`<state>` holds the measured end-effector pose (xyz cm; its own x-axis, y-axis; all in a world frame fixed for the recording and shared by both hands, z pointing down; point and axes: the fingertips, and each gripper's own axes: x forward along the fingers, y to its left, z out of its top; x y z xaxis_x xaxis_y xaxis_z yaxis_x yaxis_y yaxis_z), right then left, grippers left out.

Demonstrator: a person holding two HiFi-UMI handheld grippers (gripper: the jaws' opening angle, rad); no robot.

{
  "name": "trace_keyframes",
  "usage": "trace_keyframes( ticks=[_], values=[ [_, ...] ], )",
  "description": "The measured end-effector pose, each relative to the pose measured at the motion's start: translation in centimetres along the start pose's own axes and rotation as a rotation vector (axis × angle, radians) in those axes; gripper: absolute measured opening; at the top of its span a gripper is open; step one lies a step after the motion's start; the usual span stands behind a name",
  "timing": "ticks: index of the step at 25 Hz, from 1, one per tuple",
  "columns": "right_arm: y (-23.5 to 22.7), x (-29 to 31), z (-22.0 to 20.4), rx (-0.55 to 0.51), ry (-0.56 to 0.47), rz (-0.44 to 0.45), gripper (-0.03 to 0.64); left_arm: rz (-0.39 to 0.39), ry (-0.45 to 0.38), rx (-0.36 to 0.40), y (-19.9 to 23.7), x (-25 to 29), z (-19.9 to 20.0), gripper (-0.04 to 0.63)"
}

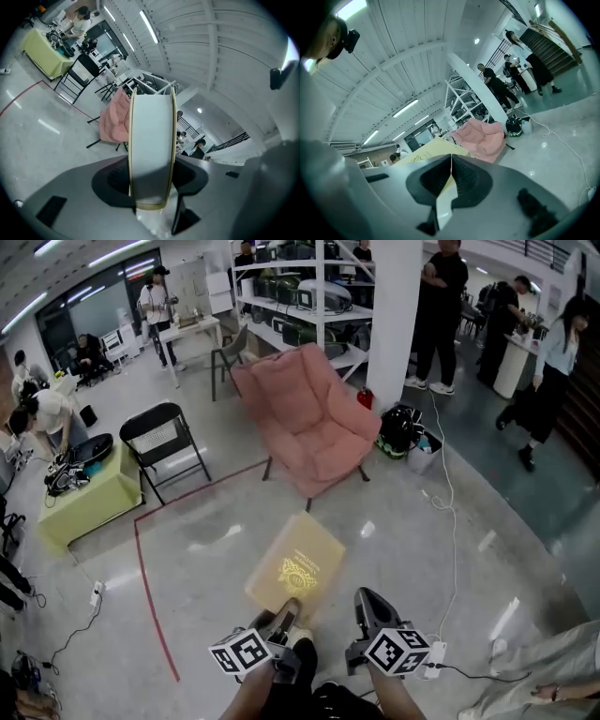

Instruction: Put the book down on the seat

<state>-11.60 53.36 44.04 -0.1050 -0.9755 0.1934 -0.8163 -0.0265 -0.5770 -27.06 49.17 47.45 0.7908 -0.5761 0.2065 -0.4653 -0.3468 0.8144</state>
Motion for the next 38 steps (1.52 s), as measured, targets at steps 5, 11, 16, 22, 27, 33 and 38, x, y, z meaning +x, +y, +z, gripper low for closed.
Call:
trace_keyframes(
  ticks=[5, 11, 16, 22, 27, 33, 38],
  values=[
    [-0.6, 5.7, 2.9, -0.009, -0.020, 0.004, 0.012, -0.023, -0.003, 0.011, 0.5, 4.7, 4.3, 0.232],
    [-1.9, 10.9, 4.9, -0.008, -0.018, -0.004, 0.012, -0.050, 0.006, 0.017, 0.7, 9.6, 7.8, 0.232],
    [-2.1, 14.3, 5.4, -0.001, 0.006, -0.015, 0.012, -0.058, 0.030, -0.003, 1.7, 12.0, 9.8, 0.232],
    [-2.8, 17.5, 5.4, 0.007, 0.013, -0.037, 0.013, -0.062, 0.042, -0.017, 3.4, 14.1, 11.8, 0.232],
    [-2.4, 19.5, 5.3, 0.011, -0.002, -0.043, 0.013, -0.073, 0.054, -0.029, 4.5, 14.7, 13.0, 0.232],
    [-3.2, 20.3, 5.3, 0.020, -0.004, -0.062, 0.012, -0.064, 0.070, -0.052, 5.2, 15.3, 12.8, 0.232],
    [-4.1, 22.0, 5.8, 0.034, -0.003, -0.062, 0.013, -0.055, 0.066, -0.076, 6.0, 16.6, 13.5, 0.232]
  ],
)
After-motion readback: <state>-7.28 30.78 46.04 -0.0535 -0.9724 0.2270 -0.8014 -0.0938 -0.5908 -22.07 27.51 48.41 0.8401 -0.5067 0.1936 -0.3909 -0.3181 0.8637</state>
